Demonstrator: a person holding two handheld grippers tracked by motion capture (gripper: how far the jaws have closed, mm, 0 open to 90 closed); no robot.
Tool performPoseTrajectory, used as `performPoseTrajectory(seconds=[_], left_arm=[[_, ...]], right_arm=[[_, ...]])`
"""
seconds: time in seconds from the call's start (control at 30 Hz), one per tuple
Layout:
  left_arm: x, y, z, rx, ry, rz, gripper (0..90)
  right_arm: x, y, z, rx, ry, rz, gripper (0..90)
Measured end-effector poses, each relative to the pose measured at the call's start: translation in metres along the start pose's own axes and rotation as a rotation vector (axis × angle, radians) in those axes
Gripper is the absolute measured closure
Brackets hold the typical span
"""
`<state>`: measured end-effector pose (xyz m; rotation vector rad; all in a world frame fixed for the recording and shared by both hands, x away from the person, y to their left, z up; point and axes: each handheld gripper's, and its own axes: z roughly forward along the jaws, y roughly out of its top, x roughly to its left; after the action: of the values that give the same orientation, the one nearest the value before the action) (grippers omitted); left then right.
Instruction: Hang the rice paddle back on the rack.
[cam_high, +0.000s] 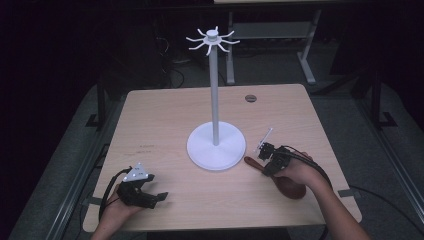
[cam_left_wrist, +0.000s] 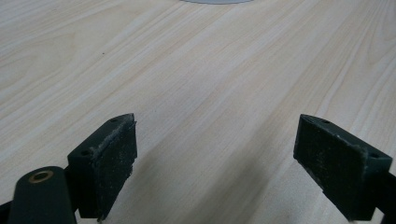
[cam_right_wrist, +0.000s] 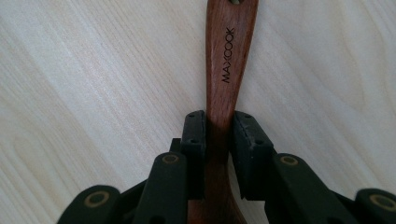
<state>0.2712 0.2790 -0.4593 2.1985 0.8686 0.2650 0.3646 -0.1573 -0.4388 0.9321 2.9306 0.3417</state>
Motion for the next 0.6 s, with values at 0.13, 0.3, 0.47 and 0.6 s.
performPoseTrajectory(seconds=[0.13, 0.3, 0.47, 0.6], left_arm=[[0.0000, 0.0001, -0.0001, 0.000, 0.000, 0.000, 12.9], [-0.0002, 0.0002, -0.0004, 0.002, 0.001, 0.001, 13.0], [-0.0002, 0.0001, -0.0003, -0.001, 0.000, 0.000, 13.0], [0.0000, -0.0001, -0.0002, -0.002, 0.000, -0.002, 12.9]], right_arm=[[0.0007, 0.0011, -0.0001, 0.005, 0.003, 0.009, 77.3], [0.0000, 0.0012, -0.0002, 0.007, 0.001, 0.008, 77.7], [-0.0008, 0.0001, -0.0003, 0.000, 0.007, 0.020, 77.8], [-0.0040, -0.0035, -0.0006, -0.020, 0.014, 0.043, 77.8]])
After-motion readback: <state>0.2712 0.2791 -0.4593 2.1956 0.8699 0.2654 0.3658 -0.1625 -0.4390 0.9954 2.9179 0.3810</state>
